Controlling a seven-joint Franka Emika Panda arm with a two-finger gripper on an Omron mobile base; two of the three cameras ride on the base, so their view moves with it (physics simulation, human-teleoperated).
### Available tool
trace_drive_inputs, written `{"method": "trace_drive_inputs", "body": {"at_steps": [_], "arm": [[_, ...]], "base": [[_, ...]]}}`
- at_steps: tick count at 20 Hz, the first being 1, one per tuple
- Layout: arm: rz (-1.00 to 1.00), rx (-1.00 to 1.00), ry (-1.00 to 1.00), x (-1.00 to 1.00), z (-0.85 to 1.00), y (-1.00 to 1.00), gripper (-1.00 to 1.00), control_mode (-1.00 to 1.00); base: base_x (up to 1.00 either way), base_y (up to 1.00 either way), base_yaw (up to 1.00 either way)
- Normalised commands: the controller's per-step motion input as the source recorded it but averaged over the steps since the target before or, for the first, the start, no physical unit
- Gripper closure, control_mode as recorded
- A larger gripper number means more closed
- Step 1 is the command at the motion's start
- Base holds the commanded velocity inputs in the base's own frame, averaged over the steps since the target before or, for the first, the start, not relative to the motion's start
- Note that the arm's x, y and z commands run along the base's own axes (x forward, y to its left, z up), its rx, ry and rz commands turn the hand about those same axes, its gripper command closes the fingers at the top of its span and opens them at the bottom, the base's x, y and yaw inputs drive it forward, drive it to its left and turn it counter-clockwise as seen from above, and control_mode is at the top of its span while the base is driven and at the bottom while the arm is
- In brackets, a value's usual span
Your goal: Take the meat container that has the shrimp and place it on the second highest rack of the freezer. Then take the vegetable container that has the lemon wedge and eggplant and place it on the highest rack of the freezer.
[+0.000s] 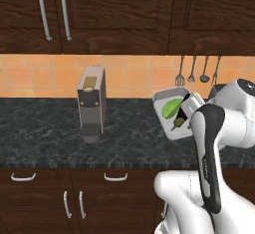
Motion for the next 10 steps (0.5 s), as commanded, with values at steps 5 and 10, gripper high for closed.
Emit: {"method": "trace_drive_inputs", "body": {"at_steps": [5, 10], "arm": [[-0.08, 0.0, -0.01, -0.83, 0.34, 0.0, 1.0, -1.0], [0.01, 0.0, 0.0, -0.18, 0.0, 0.03, 1.0, 1.0]], "base": [[0.0, 0.0, 0.0], [-0.22, 0.02, -0.01]]}}
